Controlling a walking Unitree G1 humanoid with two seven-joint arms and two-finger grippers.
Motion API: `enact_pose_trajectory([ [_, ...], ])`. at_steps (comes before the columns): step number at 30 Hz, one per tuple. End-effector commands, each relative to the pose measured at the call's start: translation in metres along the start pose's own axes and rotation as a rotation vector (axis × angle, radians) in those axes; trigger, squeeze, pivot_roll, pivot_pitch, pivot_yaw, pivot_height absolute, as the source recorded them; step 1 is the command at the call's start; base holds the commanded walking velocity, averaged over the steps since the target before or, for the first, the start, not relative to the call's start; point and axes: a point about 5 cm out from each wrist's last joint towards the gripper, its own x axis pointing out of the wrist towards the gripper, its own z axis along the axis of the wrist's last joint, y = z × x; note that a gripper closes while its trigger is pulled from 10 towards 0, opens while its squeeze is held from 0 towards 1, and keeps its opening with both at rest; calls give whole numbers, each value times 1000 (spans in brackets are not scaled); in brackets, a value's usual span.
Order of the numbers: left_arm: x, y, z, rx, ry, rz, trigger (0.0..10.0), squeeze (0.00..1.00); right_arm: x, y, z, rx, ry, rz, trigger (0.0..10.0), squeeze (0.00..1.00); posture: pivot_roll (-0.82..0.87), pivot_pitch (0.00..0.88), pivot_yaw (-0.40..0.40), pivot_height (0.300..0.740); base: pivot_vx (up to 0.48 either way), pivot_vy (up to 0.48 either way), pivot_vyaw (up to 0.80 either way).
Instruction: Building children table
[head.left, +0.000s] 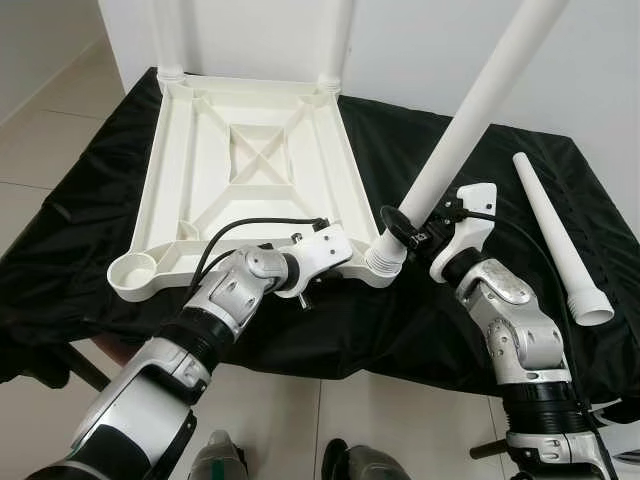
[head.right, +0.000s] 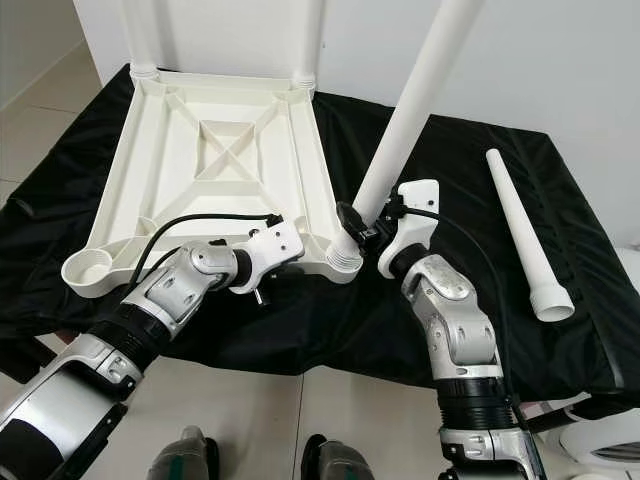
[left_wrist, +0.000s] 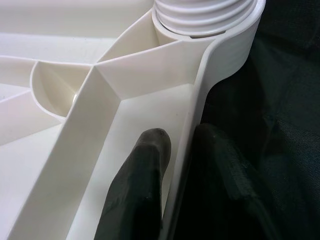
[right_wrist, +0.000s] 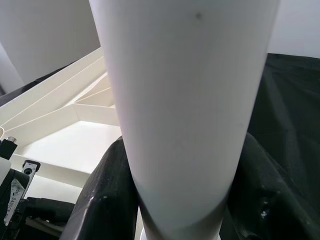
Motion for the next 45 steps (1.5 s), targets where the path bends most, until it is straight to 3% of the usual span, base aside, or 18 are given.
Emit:
enact_pose_trajectory([
  [1, -6, 14, 24, 62, -77, 115, 10000, 0, 3, -1, -19, 5, 84, -11, 10000, 0, 54, 40, -87, 740, 0, 0, 0],
  [12, -7, 14, 24, 56, -80, 120, 10000, 0, 20, 2, -6, -2, -26, 9, 10000, 0, 61, 46, -91, 740, 0, 0, 0],
  [15, -7, 14, 24, 56, -79, 122, 10000, 0, 25, 11, 1, 13, -65, 50, 10000, 0, 59, 45, -90, 740, 0, 0, 0],
  [26, -7, 14, 24, 55, -80, 128, 10000, 0, 20, 15, -13, 18, -77, 35, 10000, 0, 65, 42, -96, 740, 0, 0, 0],
  [45, -8, 14, 25, 65, -82, 126, 10000, 0, 24, 18, -14, 35, -107, -39, 10000, 0, 71, 36, -94, 740, 0, 0, 0],
])
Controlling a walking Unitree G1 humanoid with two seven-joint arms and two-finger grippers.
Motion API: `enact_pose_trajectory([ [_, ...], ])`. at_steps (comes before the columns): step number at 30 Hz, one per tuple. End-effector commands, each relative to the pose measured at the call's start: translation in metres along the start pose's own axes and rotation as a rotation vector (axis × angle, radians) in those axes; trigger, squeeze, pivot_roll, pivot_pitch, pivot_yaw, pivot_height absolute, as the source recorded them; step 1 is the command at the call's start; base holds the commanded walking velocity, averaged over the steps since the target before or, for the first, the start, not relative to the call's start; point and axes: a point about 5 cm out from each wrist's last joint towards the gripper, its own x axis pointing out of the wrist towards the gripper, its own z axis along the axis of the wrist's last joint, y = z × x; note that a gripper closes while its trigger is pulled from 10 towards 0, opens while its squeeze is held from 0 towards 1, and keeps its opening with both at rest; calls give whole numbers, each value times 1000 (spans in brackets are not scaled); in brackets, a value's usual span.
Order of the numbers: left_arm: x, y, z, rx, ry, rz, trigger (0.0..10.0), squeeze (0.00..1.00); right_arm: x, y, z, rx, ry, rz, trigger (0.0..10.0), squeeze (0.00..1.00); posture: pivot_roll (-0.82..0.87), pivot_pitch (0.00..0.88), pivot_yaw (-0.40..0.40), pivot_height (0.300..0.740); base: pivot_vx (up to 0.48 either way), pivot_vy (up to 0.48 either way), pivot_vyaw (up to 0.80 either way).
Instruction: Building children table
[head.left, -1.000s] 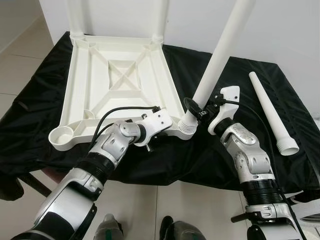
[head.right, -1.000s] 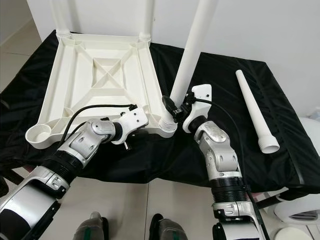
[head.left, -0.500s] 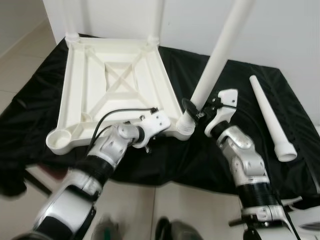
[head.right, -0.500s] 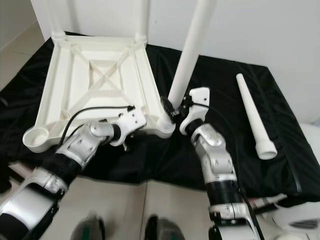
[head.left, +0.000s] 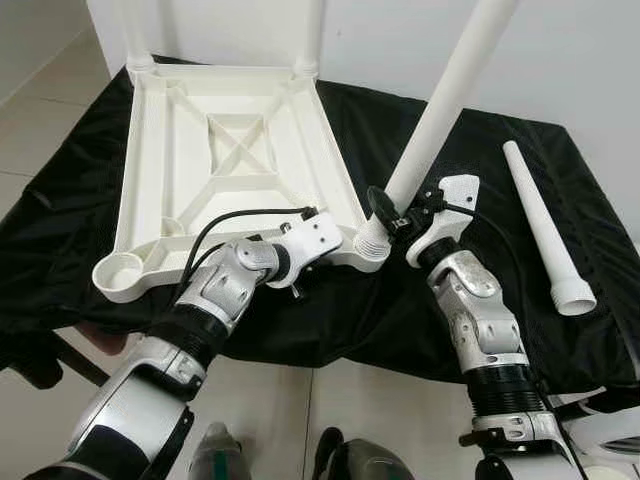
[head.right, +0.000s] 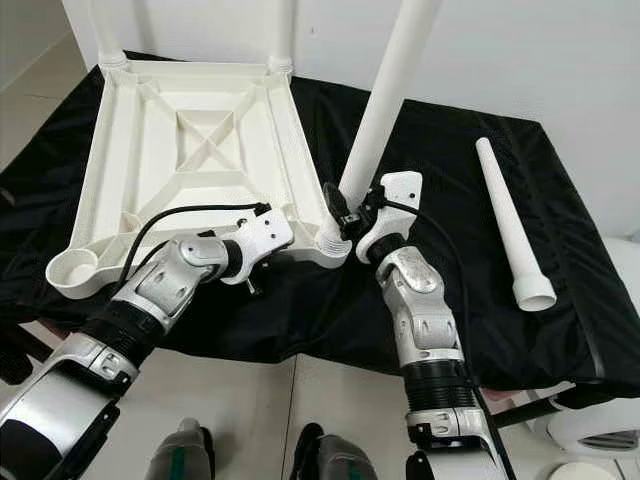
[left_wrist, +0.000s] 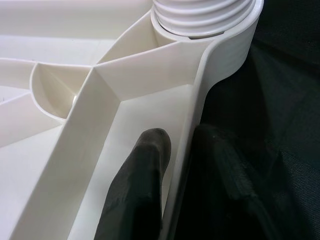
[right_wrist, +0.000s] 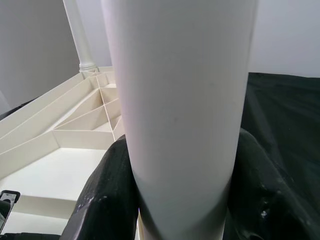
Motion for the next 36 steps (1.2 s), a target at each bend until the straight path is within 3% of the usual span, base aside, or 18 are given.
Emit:
enact_pose_trajectory([
  [1, 1, 4, 27, 78, -89, 67, 10000, 0, 0, 2, -13, 23, 56, -1, 10000, 0, 71, 36, -94, 740, 0, 0, 0],
  [36, -1, 4, 29, 77, -94, 70, 10000, 0, 0, -1, -15, 17, 52, -28, 10000, 0, 73, 43, -94, 740, 0, 0, 0],
])
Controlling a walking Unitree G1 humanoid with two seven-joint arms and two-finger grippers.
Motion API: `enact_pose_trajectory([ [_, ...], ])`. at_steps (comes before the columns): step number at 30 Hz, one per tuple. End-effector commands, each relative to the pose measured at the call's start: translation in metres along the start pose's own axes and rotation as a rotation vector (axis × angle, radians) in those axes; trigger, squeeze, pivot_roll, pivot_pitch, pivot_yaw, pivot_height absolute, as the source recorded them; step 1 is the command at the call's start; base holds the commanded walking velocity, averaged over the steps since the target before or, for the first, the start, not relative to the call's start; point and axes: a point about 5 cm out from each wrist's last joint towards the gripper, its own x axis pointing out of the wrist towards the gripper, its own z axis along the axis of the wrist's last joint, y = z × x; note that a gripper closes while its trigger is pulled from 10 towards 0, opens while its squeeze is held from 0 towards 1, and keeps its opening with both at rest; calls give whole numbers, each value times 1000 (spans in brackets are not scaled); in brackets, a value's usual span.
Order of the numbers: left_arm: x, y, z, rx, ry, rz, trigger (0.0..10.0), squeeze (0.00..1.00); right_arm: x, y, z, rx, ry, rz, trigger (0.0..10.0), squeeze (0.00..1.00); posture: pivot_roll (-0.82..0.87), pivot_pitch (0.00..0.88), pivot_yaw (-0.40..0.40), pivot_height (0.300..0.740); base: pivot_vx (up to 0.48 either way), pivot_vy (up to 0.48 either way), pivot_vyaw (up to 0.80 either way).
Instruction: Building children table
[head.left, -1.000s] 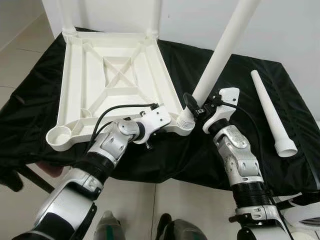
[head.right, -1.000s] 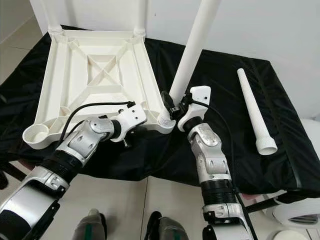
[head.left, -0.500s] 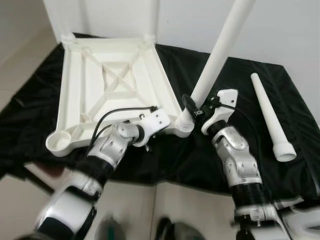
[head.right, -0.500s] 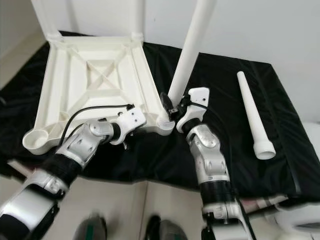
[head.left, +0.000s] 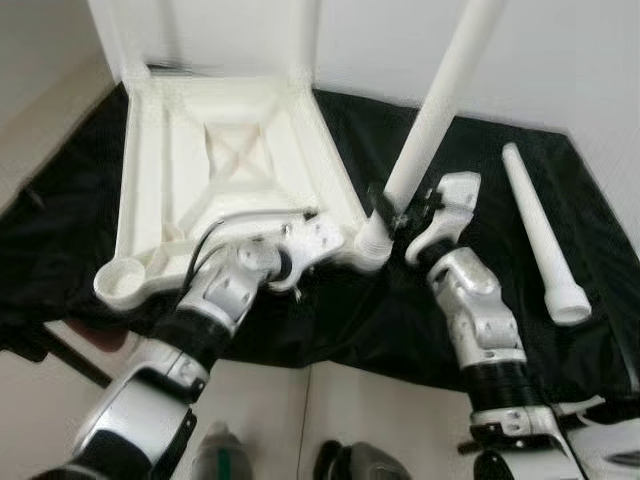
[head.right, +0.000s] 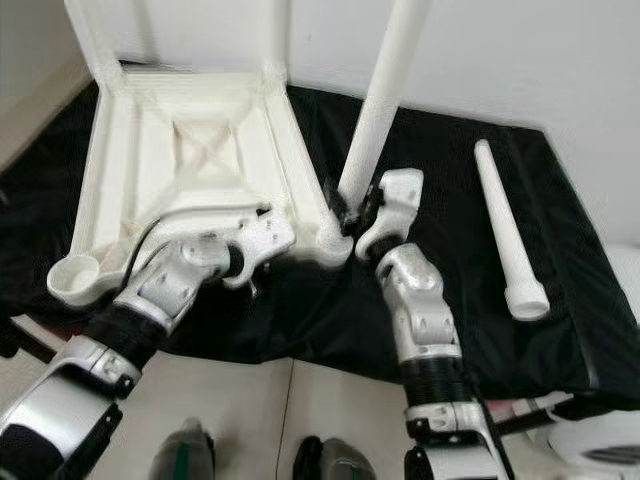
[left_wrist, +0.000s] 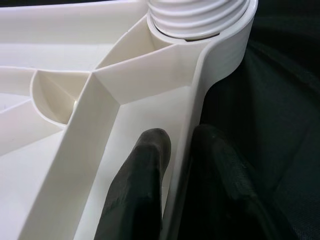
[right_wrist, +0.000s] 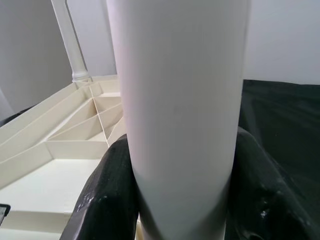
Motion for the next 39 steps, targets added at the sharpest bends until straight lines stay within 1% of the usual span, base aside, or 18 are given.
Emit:
enact_pose_trajectory([
  [1, -2, 7, 23, 73, -75, 62, 10000, 0, -2, 4, -16, 23, 74, 4, 10000, 0, 73, 43, -94, 740, 0, 0, 0],
  [9, -2, 7, 24, 68, -80, 62, 10000, 0, -3, 3, -16, 23, 73, 2, 10000, 0, 74, 42, -94, 740, 0, 0, 0],
  [17, -3, 9, 26, 37, -98, 70, 10000, 0, -2, 4, -16, 24, 71, 1, 10000, 0, 74, 41, -92, 740, 0, 0, 0],
  [39, -4, 9, 27, 36, -102, 62, 10000, 0, -1, 3, -16, 22, 68, 1, 10000, 0, 76, 41, -93, 740, 0, 0, 0],
])
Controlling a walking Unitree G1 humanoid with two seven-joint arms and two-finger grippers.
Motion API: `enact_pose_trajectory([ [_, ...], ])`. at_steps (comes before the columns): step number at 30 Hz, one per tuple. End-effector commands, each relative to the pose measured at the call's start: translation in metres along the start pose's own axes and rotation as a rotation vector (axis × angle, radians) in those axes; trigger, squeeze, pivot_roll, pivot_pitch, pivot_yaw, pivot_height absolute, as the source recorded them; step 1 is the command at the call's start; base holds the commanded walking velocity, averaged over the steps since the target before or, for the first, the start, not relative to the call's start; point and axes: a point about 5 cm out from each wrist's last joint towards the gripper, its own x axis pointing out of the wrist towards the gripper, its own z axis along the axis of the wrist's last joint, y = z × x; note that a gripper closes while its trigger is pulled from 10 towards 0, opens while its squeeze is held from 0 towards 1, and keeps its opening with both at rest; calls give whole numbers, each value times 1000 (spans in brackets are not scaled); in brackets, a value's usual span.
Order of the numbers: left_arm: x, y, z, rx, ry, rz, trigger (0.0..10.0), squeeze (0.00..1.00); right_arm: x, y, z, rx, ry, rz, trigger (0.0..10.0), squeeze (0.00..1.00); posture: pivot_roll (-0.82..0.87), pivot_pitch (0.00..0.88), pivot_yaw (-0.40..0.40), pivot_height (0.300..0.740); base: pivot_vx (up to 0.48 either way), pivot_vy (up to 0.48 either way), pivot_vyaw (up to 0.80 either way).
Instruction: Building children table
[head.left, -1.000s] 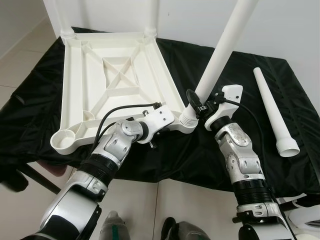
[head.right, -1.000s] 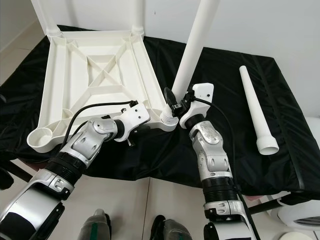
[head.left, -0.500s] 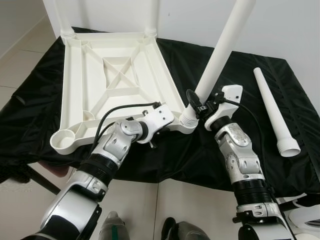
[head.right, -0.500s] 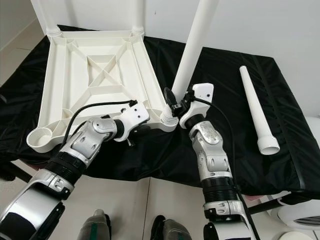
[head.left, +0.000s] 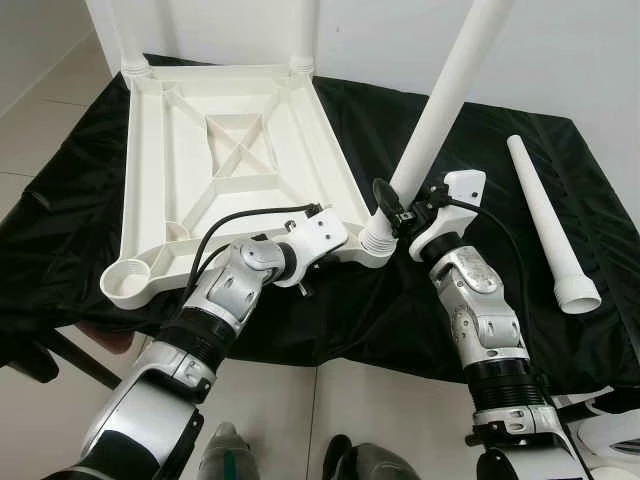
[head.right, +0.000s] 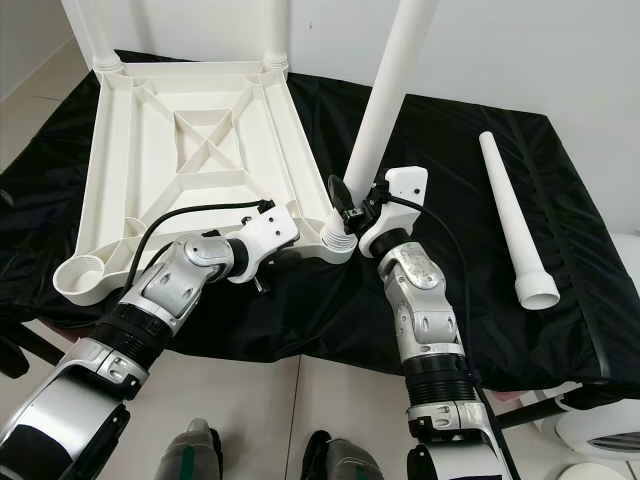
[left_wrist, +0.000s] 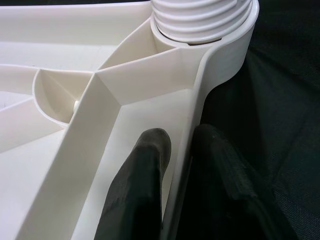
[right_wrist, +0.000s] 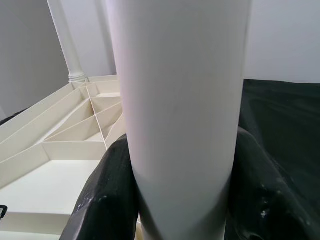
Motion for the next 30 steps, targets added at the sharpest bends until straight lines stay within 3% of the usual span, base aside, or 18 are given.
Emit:
enact_pose_trajectory([
  [1, -2, 6, 26, 56, -95, 48, 10000, 0, -2, 2, -16, 21, 78, 0, 10000, 0, 76, 41, -93, 740, 0, 0, 0],
  [30, -2, 8, 28, 60, -98, 51, 10000, 0, 0, 2, -15, 17, 69, 1, 10000, 0, 78, 36, -95, 740, 0, 0, 0],
])
